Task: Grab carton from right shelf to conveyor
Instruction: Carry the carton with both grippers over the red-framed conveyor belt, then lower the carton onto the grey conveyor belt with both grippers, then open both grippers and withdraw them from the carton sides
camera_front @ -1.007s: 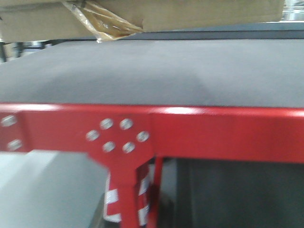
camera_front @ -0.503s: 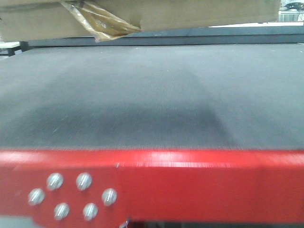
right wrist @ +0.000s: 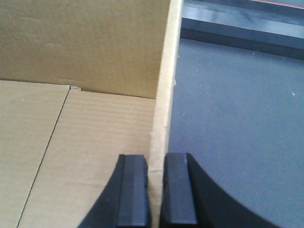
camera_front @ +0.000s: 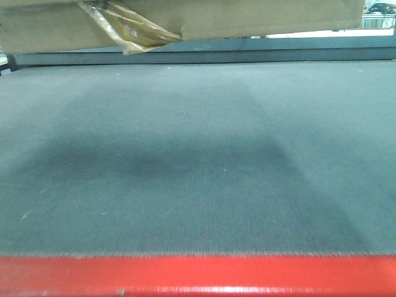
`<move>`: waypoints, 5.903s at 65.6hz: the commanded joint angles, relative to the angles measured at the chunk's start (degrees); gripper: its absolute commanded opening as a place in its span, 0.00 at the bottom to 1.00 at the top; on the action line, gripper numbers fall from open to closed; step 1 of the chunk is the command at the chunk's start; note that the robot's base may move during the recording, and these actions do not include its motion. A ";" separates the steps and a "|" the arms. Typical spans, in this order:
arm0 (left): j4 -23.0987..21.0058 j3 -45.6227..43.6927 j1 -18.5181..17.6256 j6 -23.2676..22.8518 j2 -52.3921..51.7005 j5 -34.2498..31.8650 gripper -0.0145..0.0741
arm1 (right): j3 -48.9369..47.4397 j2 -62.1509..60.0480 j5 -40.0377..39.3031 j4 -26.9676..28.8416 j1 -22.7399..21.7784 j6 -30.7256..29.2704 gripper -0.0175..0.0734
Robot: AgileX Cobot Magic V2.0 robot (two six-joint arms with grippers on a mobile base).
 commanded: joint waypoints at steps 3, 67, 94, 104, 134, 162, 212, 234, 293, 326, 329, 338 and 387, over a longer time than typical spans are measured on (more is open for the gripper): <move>0.86 -0.46 -0.45 0.51 -0.90 -2.03 0.14 | -0.34 -0.50 -2.98 -0.16 0.11 -0.54 0.12; 0.86 -0.46 -0.45 0.51 -0.90 -2.03 0.14 | -0.34 -0.50 -2.98 -0.16 0.11 -0.54 0.12; 0.85 -0.46 -0.45 0.51 -0.90 -2.45 0.14 | -0.34 -0.50 -2.93 0.58 0.11 -0.54 0.12; 0.62 -0.46 -0.45 0.51 -0.90 -2.09 0.14 | -0.34 -0.26 3.84 0.58 -0.30 -0.54 0.12; -3.26 8.63 -0.45 0.51 5.71 -0.51 0.14 | 14.18 2.80 1.77 5.71 -6.54 -0.54 0.12; -3.26 20.56 -0.45 0.48 6.08 -11.38 0.30 | 22.55 4.82 -7.74 5.71 -6.94 -0.54 0.12; 0.98 20.94 2.46 0.48 -8.44 -12.02 0.68 | 18.69 -2.17 -4.13 5.60 -13.55 -0.54 0.54; 0.62 38.24 12.51 0.48 -20.98 -20.06 0.15 | 25.85 -8.38 -2.76 5.60 -26.97 -0.76 0.12; -4.73 88.70 20.26 0.74 -64.23 -50.78 0.16 | 89.07 -63.14 -45.49 5.09 -27.95 -1.67 0.12; -4.63 88.70 20.26 0.74 -68.04 -51.37 0.16 | 92.17 -82.71 -44.60 5.09 -27.95 -1.67 0.12; -4.63 88.70 20.26 0.74 -68.04 -51.37 0.16 | 92.17 -82.71 -44.60 5.09 -27.95 -1.67 0.12; -4.63 88.70 20.26 0.74 -68.04 -51.37 0.16 | 92.17 -82.71 -44.88 5.09 -27.95 -1.67 0.12; -16.30 91.85 20.26 20.29 -73.41 -55.68 0.16 | 92.17 -82.71 -44.88 5.09 -27.95 -1.67 0.12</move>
